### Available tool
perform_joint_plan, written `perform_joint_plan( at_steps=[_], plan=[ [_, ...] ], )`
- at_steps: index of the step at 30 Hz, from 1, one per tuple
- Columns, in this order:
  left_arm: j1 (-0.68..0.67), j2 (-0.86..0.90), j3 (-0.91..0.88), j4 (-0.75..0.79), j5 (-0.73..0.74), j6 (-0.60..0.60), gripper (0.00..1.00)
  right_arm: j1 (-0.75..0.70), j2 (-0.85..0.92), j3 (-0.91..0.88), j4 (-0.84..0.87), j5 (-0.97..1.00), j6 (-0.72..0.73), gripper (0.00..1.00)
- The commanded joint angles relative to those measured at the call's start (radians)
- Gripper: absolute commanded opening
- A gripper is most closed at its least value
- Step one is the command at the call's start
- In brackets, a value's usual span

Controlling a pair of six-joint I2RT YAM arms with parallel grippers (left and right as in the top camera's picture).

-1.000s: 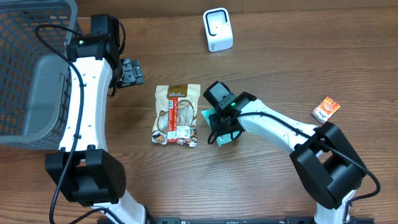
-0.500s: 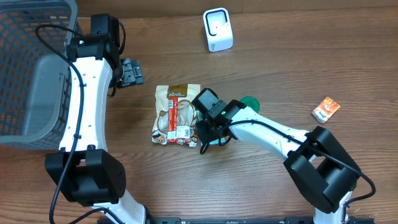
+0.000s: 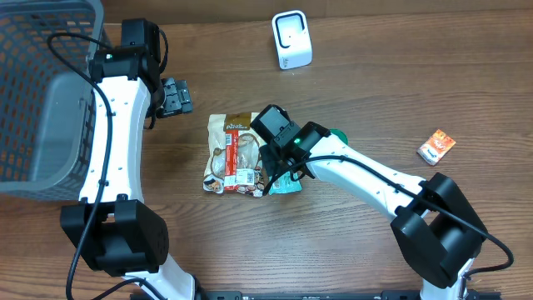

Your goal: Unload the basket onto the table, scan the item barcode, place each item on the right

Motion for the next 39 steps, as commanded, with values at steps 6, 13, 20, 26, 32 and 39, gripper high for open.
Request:
perform_joint_plan(
  at_steps=[6, 13, 20, 26, 32, 39],
  plan=[
    [-0.007, -0.002, 0.015, 0.001, -0.014, 0.000, 0.99, 0.000, -0.047, 0.023, -0.027, 0.126, 0.087, 0.45],
    [-0.007, -0.002, 0.015, 0.001, -0.014, 0.000, 1.00, -0.022, -0.109, 0.124, -0.079, 0.203, 0.086, 0.50],
    [-0.007, -0.002, 0.015, 0.001, -0.014, 0.000, 0.99, -0.142, -0.112, 0.164, -0.167, 0.208, 0.087, 0.70],
    [-0.007, -0.002, 0.015, 0.000, -0.014, 0.000, 1.00, -0.233, -0.112, 0.153, -0.233, 0.113, 0.087, 0.81],
    [-0.007, -0.002, 0.015, 0.001, -0.014, 0.000, 0.99, -0.253, -0.111, 0.106, -0.227, 0.082, 0.087, 0.85],
    [-0.007, -0.002, 0.015, 0.001, -0.014, 0.000, 1.00, -0.253, -0.106, 0.056, -0.217, 0.107, 0.086, 0.86]
  ],
)
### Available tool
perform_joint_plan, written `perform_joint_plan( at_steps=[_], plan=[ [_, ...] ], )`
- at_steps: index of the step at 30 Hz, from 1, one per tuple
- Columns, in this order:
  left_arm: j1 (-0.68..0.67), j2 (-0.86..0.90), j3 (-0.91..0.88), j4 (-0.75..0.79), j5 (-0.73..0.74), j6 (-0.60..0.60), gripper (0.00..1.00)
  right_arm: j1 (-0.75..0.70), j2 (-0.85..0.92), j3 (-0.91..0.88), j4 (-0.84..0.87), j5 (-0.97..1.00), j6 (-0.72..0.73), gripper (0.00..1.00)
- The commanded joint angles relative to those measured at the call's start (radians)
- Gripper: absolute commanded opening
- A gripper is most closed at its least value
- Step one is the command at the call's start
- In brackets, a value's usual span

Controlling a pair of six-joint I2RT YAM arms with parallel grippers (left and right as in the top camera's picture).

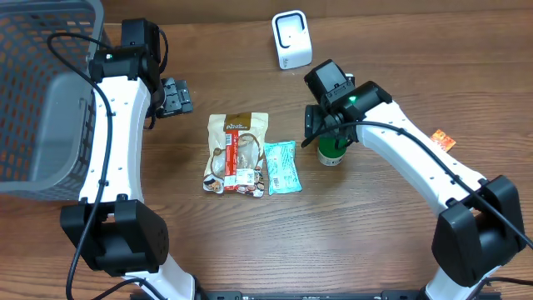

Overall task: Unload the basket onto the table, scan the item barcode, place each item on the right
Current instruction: 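Lower the right gripper around the green-lidded jar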

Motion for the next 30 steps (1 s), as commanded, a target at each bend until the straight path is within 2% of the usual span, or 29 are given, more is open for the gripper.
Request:
perform_joint_plan(
  at_steps=[1, 19, 22, 28, 30],
  plan=[
    [-0.007, -0.002, 0.015, 0.001, -0.014, 0.000, 1.00, 0.002, -0.010, -0.033, 0.018, 0.009, 0.003, 0.86],
    [-0.007, -0.002, 0.015, 0.001, -0.014, 0.000, 1.00, 0.002, 0.002, -0.146, 0.094, 0.006, 0.003, 0.84],
    [-0.007, -0.002, 0.015, 0.001, -0.014, 0.000, 1.00, 0.002, 0.002, -0.156, 0.094, 0.005, 0.003, 0.79],
    [-0.007, -0.002, 0.015, 0.001, -0.014, 0.000, 1.00, 0.002, 0.002, -0.156, 0.027, -0.016, 0.003, 0.62],
    [-0.007, -0.002, 0.015, 0.001, -0.014, 0.000, 1.00, 0.003, 0.002, -0.156, 0.004, -0.042, 0.003, 0.60]
  ],
)
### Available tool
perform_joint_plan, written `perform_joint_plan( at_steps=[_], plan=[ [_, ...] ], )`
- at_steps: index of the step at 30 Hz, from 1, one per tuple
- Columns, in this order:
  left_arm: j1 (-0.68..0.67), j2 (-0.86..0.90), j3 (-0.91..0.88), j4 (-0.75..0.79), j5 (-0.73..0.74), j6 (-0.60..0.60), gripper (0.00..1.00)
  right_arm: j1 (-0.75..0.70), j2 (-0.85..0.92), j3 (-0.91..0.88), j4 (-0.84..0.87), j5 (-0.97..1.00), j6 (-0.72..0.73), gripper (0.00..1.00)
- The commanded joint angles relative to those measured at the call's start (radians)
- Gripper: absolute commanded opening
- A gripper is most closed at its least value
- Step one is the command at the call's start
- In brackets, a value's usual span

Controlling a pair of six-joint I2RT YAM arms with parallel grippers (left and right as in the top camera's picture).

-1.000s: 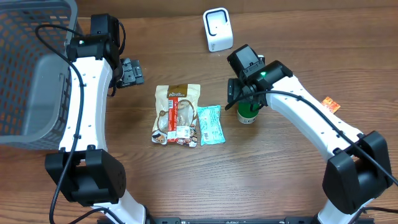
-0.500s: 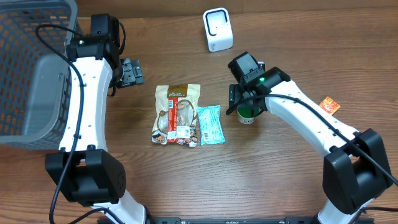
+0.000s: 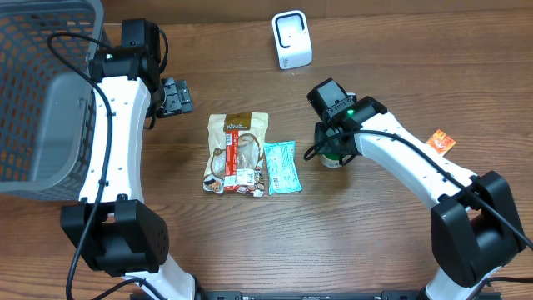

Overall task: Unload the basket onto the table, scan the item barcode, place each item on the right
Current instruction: 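Lower the right gripper around the green-lidded jar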

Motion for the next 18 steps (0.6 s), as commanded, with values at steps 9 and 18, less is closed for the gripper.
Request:
perform_joint_plan(
  at_steps=[9, 18],
  plan=[
    [-0.007, -0.002, 0.015, 0.001, -0.014, 0.000, 1.00, 0.003, 0.003, -0.010, -0.147, -0.091, 0.000, 0.60],
    [-0.007, -0.002, 0.015, 0.000, -0.014, 0.000, 1.00, 0.003, 0.003, -0.010, -0.175, -0.094, 0.000, 0.75]
  ],
)
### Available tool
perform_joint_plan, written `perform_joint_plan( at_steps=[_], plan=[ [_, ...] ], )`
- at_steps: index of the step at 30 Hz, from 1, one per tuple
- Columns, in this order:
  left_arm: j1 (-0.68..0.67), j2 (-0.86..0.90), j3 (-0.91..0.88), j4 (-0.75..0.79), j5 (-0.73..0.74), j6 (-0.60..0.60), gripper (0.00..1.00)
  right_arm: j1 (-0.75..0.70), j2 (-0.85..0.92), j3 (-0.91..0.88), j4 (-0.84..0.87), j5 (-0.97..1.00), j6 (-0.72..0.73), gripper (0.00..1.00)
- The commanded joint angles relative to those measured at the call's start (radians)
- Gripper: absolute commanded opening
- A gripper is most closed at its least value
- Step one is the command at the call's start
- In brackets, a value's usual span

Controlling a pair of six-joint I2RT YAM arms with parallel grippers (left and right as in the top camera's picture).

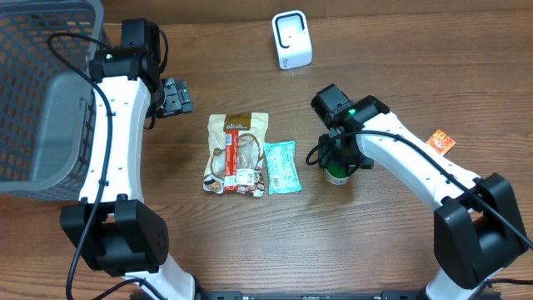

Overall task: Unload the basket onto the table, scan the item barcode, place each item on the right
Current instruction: 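Lower the right gripper around the green-lidded jar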

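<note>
A small green bottle with a white end (336, 174) shows just below my right wrist at mid-table. My right gripper (336, 163) reaches down onto it and looks shut on it, though the wrist hides most of the fingers. The white barcode scanner (291, 39) stands at the far edge, well beyond the bottle. My left gripper (176, 96) hovers open over the table to the far left, holding nothing.
A brown snack bag (237, 152) and a teal packet (281, 167) lie side by side left of the bottle. An orange packet (441, 142) lies at the right. A grey mesh basket (42, 100) fills the left edge.
My right gripper and the green bottle have shifted a little toward the table's front edge together. The left arm has not moved.
My right gripper was down on the teal packet beside the snack bag. Then it stood away from the packet, just beyond the green bottle. Later it was down over the bottle, and now the bottle sits nearer the front with the gripper on it.
</note>
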Motion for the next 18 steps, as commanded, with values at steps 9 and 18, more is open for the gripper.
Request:
perform_joint_plan(
  at_steps=[9, 18],
  plan=[
    [-0.007, -0.002, 0.015, 0.001, -0.014, 0.000, 1.00, 0.002, 0.013, -0.013, -0.005, -0.026, -0.001, 0.84],
    [-0.007, -0.002, 0.015, 0.001, -0.014, 0.000, 1.00, 0.002, 0.013, -0.015, 0.013, -0.034, -0.002, 0.84]
  ],
)
